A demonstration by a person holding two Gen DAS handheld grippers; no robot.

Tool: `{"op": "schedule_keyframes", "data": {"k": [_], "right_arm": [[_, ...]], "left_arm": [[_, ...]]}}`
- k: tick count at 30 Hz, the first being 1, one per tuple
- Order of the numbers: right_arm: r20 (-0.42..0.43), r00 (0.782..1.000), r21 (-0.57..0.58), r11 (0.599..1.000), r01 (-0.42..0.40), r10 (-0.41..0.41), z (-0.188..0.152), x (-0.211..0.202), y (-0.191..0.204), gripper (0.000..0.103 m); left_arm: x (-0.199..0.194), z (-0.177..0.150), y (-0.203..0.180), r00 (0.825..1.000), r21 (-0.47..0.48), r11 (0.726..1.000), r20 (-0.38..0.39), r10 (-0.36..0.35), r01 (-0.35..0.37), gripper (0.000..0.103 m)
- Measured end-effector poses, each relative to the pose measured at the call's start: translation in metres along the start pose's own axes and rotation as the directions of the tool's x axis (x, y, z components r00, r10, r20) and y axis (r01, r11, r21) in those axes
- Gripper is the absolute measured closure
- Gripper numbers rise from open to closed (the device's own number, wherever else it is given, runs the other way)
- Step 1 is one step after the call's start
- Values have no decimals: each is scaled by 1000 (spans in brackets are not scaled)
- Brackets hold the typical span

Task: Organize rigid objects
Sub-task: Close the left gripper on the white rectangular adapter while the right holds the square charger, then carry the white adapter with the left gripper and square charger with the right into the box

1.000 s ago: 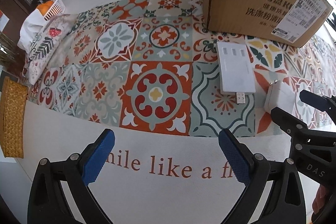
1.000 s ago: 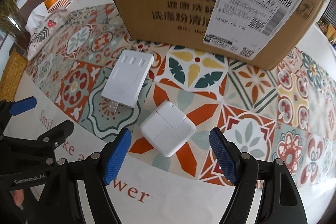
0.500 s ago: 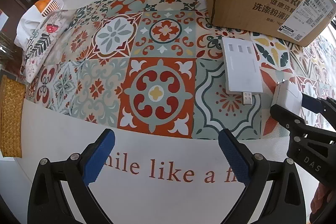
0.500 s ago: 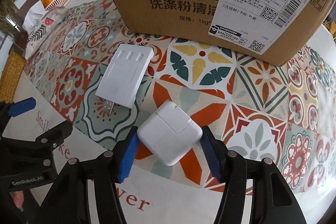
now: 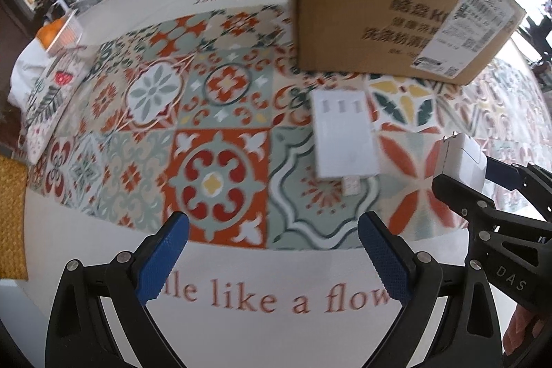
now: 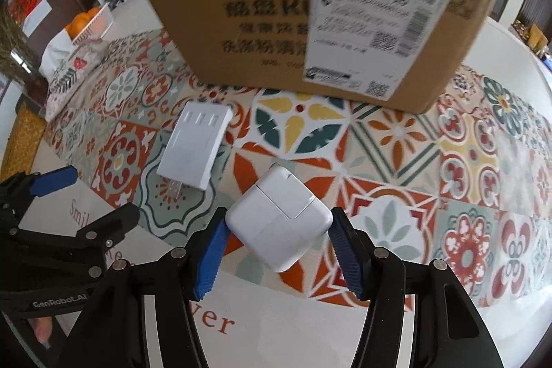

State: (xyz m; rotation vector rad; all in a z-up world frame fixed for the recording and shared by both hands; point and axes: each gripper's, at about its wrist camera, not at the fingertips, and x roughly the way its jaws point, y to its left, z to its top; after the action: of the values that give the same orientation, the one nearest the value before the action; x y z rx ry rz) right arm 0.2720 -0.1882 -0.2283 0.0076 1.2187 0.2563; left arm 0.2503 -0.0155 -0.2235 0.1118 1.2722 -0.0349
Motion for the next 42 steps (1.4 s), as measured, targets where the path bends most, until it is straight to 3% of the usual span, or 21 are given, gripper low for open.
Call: {"op": "schedule_keyframes", "data": {"k": [12, 23, 31, 42], "right_arm": [[18, 999, 82, 996, 30, -32, 4, -6, -37, 44], [9, 999, 110, 993, 33, -34, 13, 2, -53, 44], [2, 1000, 103, 994, 26, -27, 19, 11, -41, 44], [12, 1000, 92, 996, 7, -9, 15, 2, -30, 44]], "left_arm": [[13, 30, -37, 997, 79, 996, 62, -54, 50, 9], [47, 54, -48, 997, 76, 994, 11, -73, 72, 34], [60, 59, -41, 995, 47, 994, -5, -99, 100, 56], [40, 34, -19, 989, 29, 990, 46, -138, 137, 56]]}}
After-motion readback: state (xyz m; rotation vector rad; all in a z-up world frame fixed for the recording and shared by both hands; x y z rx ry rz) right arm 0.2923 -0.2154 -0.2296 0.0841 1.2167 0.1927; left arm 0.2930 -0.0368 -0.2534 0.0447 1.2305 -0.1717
